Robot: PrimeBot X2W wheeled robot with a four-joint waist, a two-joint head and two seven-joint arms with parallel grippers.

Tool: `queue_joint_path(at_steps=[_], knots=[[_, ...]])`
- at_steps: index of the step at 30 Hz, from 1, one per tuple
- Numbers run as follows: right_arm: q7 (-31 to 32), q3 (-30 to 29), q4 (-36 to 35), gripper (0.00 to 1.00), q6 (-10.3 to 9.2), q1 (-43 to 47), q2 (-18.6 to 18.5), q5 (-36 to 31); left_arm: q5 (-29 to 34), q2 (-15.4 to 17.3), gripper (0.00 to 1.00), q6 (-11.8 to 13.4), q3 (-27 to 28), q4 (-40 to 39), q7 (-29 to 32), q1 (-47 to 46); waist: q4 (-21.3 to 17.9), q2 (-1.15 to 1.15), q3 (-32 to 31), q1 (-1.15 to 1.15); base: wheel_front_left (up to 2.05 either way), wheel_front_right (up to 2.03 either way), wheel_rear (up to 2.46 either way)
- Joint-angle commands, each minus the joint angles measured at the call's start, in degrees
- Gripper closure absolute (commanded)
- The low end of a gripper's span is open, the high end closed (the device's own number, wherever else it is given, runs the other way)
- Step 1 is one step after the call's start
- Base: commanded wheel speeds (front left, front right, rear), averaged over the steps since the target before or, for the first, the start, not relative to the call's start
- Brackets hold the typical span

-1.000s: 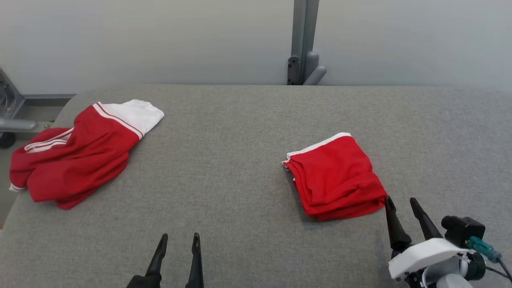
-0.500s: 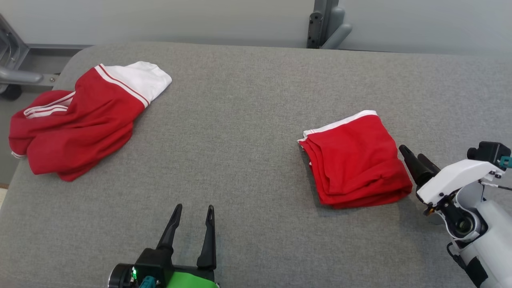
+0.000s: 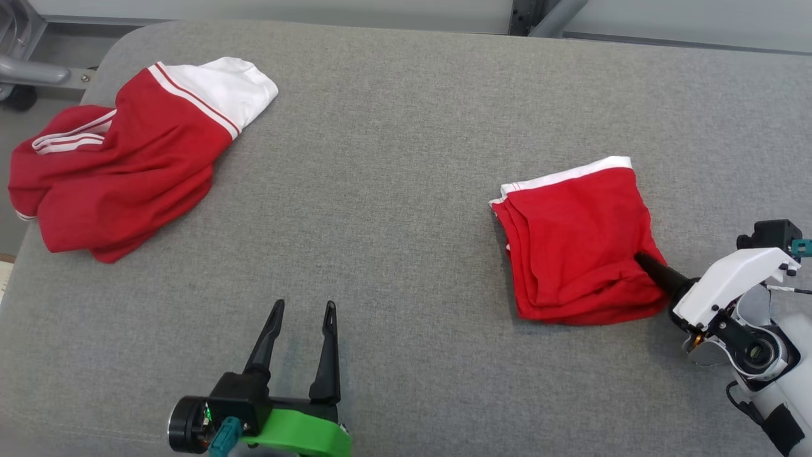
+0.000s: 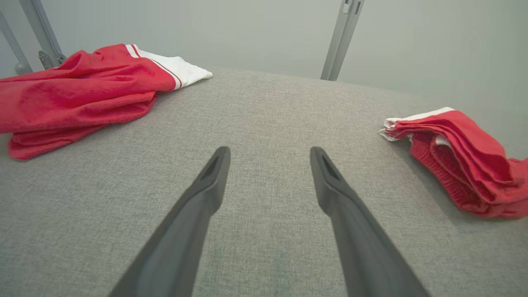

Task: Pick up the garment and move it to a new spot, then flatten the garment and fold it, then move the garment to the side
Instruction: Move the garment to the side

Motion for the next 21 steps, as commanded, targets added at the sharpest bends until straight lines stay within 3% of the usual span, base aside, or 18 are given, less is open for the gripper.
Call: queue_joint_path(at_steps=[1, 9, 21], knots=[[-0.5, 0.2, -0.4, 1.0, 0.0, 0.8, -0.7, 0.2, 0.0, 0.1, 0.0, 0.0, 0.2, -0.2, 0.0, -1.1, -0.5, 0.0, 0.4, 0.0, 0.0, 0.0, 0.0], [-6.4, 2.5, -3.0, 1.0, 0.0, -0.6, -4.8, -1.6, 2.3, 0.1, 0.0, -1.3, 1.5, -0.2, 0.0, -3.1, -5.4, 0.0, 3.3, 0.0, 0.0, 0.0, 0.0], [-14.0, 8.2, -4.0, 1.0, 0.0, -5.6, -5.5, -1.2, 7.5, 0.2, 0.0, -4.9, 4.4, -0.4, 0.0, -6.9, -19.5, 0.0, 8.8, 0.0, 0.0, 0.0, 0.0]])
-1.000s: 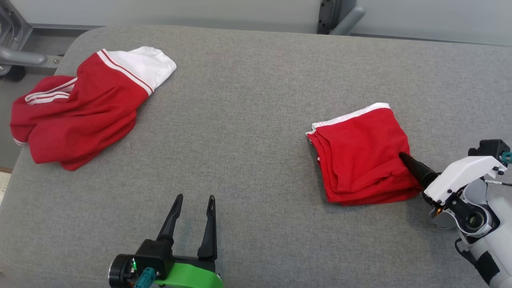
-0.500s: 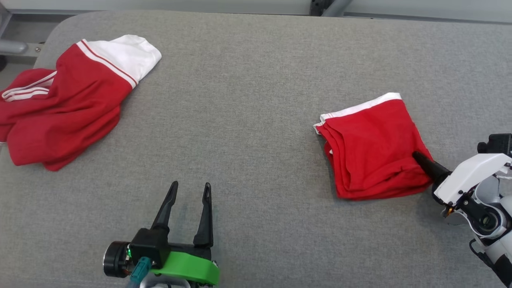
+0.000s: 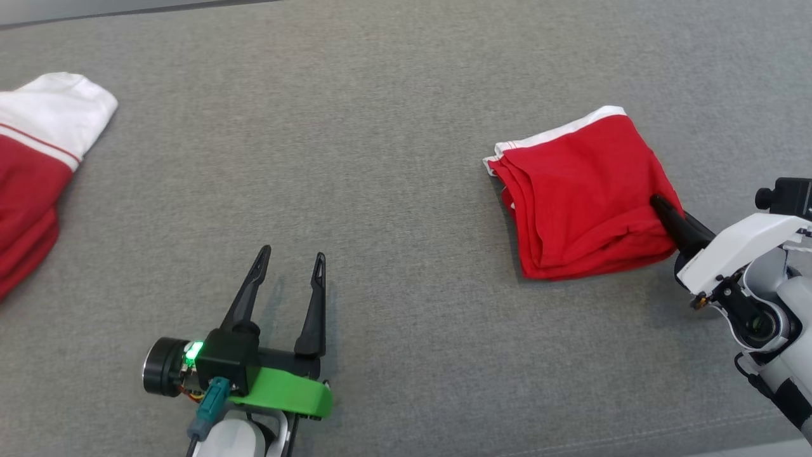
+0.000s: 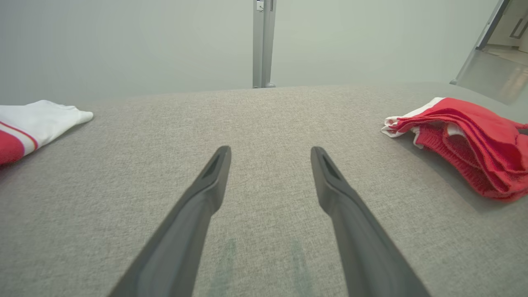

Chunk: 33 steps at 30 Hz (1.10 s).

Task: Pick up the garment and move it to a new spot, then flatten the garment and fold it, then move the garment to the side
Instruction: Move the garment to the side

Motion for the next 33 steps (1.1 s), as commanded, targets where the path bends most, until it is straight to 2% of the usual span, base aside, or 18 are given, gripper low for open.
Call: queue_joint_path(at_steps=[1, 7, 12, 19, 26, 32, 33], knots=[[-1.3, 0.9, 0.0, 1.0, 0.0, -1.6, 0.0, 0.4, 1.1, 0.4, 0.0, -0.8, 0.5, -0.4, 0.0, -1.7, -7.8, 0.0, 4.3, 0.0, 0.0, 0.0, 0.0], [-4.5, 4.0, 1.0, 1.0, 0.0, -6.4, -0.7, 0.6, 3.7, 1.6, 0.0, -2.9, 0.8, -1.7, 0.0, -5.0, -13.1, 0.0, 8.6, 0.0, 0.0, 0.0, 0.0], [-8.0, 5.4, 2.8, 1.0, 0.0, -11.0, -2.6, 0.7, 5.4, 2.4, 0.0, -4.2, -0.5, -2.8, 0.0, -8.1, -15.0, 0.0, 12.2, 0.0, 0.0, 0.0, 0.0], [-11.7, 6.0, 6.1, 1.0, 0.0, -15.9, -7.2, 0.7, 7.2, 3.2, 0.0, -5.5, -3.4, -4.8, 0.0, -11.3, -15.1, 0.0, 15.8, 0.0, 0.0, 0.0, 0.0], [-14.0, 6.6, 10.8, 1.0, 0.0, -21.4, -13.8, -1.0, 7.9, 4.4, 0.0, -6.0, -5.4, -10.5, 0.6, -13.8, -13.9, 0.0, 19.5, 0.0, 0.0, 0.0, 0.0], [-15.6, 8.7, 15.6, 1.0, 0.0, -26.1, -15.8, -6.2, 7.9, 5.3, 0.0, -6.2, -5.9, -13.1, 2.1, -14.6, -12.8, 0.0, 21.6, 0.0, 0.0, 0.0, 0.0], [-15.8, 9.2, 16.8, 0.65, 0.0, -26.8, -15.8, -7.3, 7.9, 5.4, 0.0, -6.2, -6.1, -13.3, 2.3, -14.6, -12.6, 0.0, 21.7, 0.0, 0.0, 0.0, 0.0]])
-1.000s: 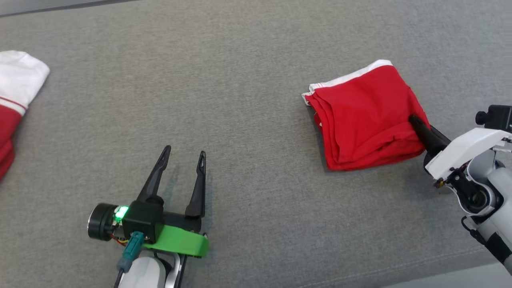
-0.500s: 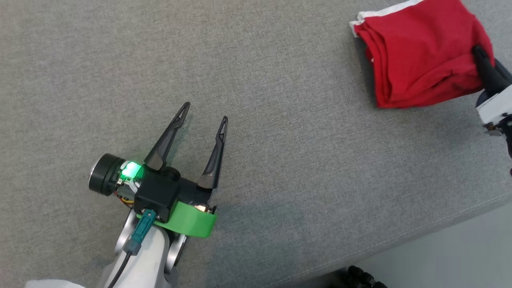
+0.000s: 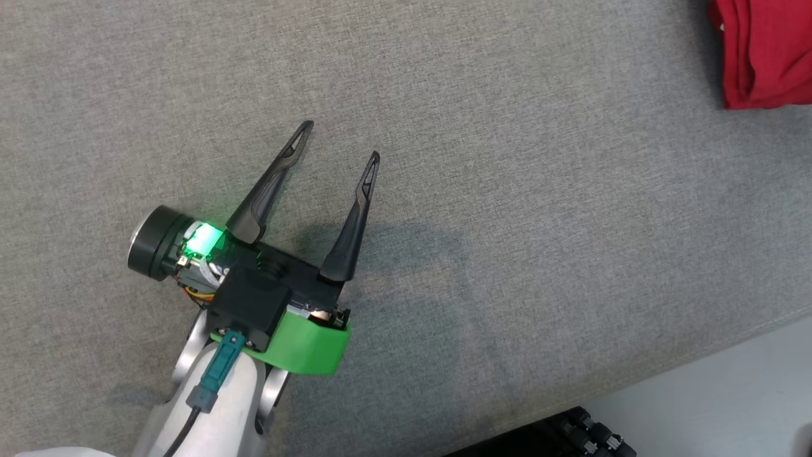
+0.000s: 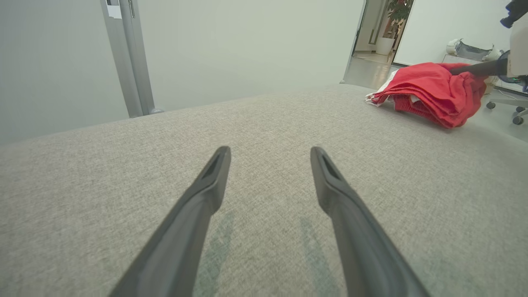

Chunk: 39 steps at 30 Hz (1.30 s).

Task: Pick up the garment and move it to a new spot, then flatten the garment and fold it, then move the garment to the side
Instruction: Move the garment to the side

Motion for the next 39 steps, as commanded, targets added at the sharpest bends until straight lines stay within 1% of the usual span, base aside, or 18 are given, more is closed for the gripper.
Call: queue_joint_path(at_steps=[1, 2, 7, 9, 10, 14, 20, 23, 28, 29, 30, 34, 36, 39], knots=[[-0.6, 0.6, 1.7, 0.16, -0.02, -1.2, -0.2, -1.8, 0.2, 0.4, 0.0, -0.2, -0.2, -0.4, 0.2, -0.9, 0.9, -0.01, 0.7, -0.01, 0.0, 0.0, 0.0], [-0.8, 0.8, 3.1, 0.0, -0.02, -1.8, 0.0, -2.9, 0.1, 0.3, 0.0, -0.2, -0.3, -0.6, 0.3, -0.8, 1.1, -0.01, 0.7, -0.01, 0.0, 0.0, 0.0], [-1.2, 1.9, 11.5, 0.0, -0.03, -3.7, 1.6, -8.8, -0.9, -0.3, 0.0, 0.4, -0.8, -0.2, 0.0, 0.0, 2.4, -0.01, -1.3, -0.01, 0.0, 0.0, 0.0], [-1.3, 2.2, 12.9, 0.0, -0.03, -4.3, 3.5, -10.4, -1.7, -0.7, 0.0, 0.7, -0.7, 0.8, -0.5, 0.7, 3.0, -0.01, -3.1, -0.01, 0.0, 0.0, 0.0], [-1.2, 1.7, 12.5, 0.0, -0.02, -4.5, 4.5, -11.0, -2.1, -0.9, 0.0, 1.1, -0.5, 1.3, -0.7, 1.2, 3.3, -0.01, -4.1, -0.01, 0.0, 0.0, 0.0], [-1.2, -1.6, 8.1, 0.0, -0.05, -1.7, 6.6, -14.2, -4.2, -1.9, 0.0, 2.3, 0.3, 4.7, -1.4, 3.4, 4.8, -0.01, -8.5, -0.01, 0.0, 0.0, 0.0], [-1.2, -6.9, -1.2, 0.0, -0.05, 7.2, 12.5, -21.1, -8.8, -3.4, 0.0, 4.7, 2.6, 9.3, -2.3, 7.2, 7.8, -0.01, -15.9, -0.01, 0.0, 0.0, 0.0], [-1.2, -7.3, -4.4, 0.0, -0.04, 12.4, 16.5, -24.8, -10.9, -4.1, 0.0, 5.9, 4.1, 10.5, -2.3, 9.1, 9.6, -0.01, -19.7, -0.01, 0.0, 0.0, 0.0], [-1.2, -9.5, -8.1, 0.0, -0.04, 19.9, 22.3, -30.0, -13.7, -4.6, 0.0, 7.6, 6.6, 12.4, -2.3, 12.1, 12.9, -0.01, -25.3, -0.01, 0.0, 0.0, 0.0], [-1.2, -10.2, -8.5, 0.0, -0.04, 21.6, 23.5, -30.5, -14.2, -4.7, 0.0, 7.7, 7.0, 12.9, -2.3, 12.5, 13.7, -0.01, -26.5, -0.01, 0.0, 0.0, 0.0], [-1.2, -10.2, -8.5, 0.0, -0.04, 21.6, 23.5, -30.5, -14.2, -4.7, 0.0, 7.7, 7.0, 12.9, -2.3, 12.5, 13.7, -0.01, -26.5, -0.01, 0.0, 0.0, 0.0], [-1.2, -13.4, -10.4, 0.0, -0.04, 26.9, 27.6, -35.0, -16.2, -4.8, 0.0, 7.9, 8.8, 14.9, -2.3, 14.7, 15.6, -0.01, -30.4, -0.01, 0.0, 0.0, 0.0], [-1.2, -14.9, -12.1, 0.0, -0.04, 30.0, 29.5, -38.1, -16.4, -4.8, 0.0, 7.9, 9.5, 16.1, -2.3, 15.9, 16.3, -0.01, -32.5, -0.01, 0.0, 0.0, 0.0], [-1.3, -18.6, -16.8, 0.0, -0.04, 34.6, 32.2, -43.6, -15.1, -4.9, 0.0, 8.4, 10.6, 16.9, -2.3, 18.1, 16.9, -0.01, -35.2, -0.01, 0.0, 0.0, 0.0]])
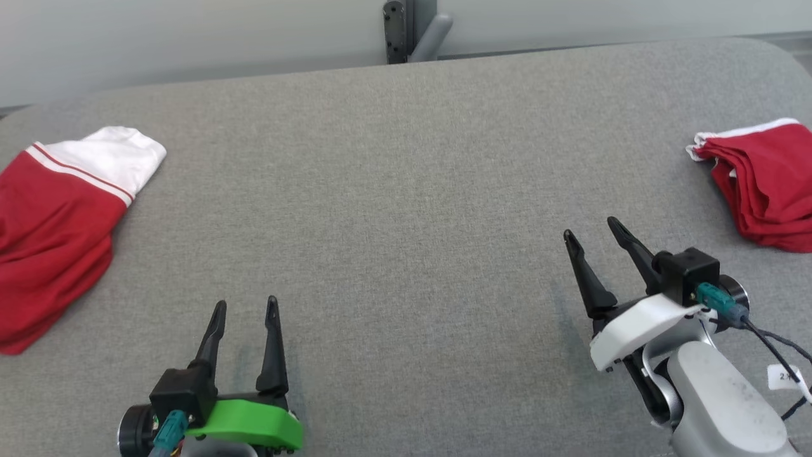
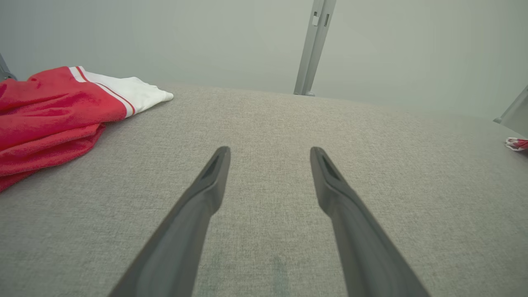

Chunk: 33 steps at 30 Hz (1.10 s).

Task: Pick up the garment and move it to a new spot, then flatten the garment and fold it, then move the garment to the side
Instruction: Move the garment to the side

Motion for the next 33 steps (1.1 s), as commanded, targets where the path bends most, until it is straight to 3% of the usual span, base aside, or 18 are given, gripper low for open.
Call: queue_joint_path(at_steps=[1, 7, 12, 33], knots=[[-0.2, -0.9, -1.4, 0.0, -0.06, 1.9, 0.5, -1.5, 0.2, 0.0, 0.0, 0.4, 0.6, -0.3, -0.2, 1.4, 4.1, 0.0, -6.5, 0.0, 0.0, 0.0, 0.0], [-0.2, -8.0, -13.2, 0.0, -0.06, 12.0, 5.9, -11.2, 0.7, 0.0, 0.0, -0.4, 3.2, -5.4, -0.2, 6.1, 4.2, 0.0, -9.4, 0.0, 0.0, 0.0, 0.0], [-0.2, -11.6, -19.6, 0.0, -0.06, 18.8, 8.6, -14.7, 3.0, 0.0, 0.0, -2.1, 4.4, -8.9, -0.2, 8.7, 4.0, 0.0, -10.3, 0.0, 0.0, 0.0, 0.0], [-0.2, -13.4, -20.7, 0.0, -0.06, 24.8, 11.1, -14.8, 3.9, 0.0, 0.0, -3.2, 4.1, -7.6, -0.2, 11.0, 2.8, 0.0, -11.0, 0.0, 0.0, 0.0, 0.0]])
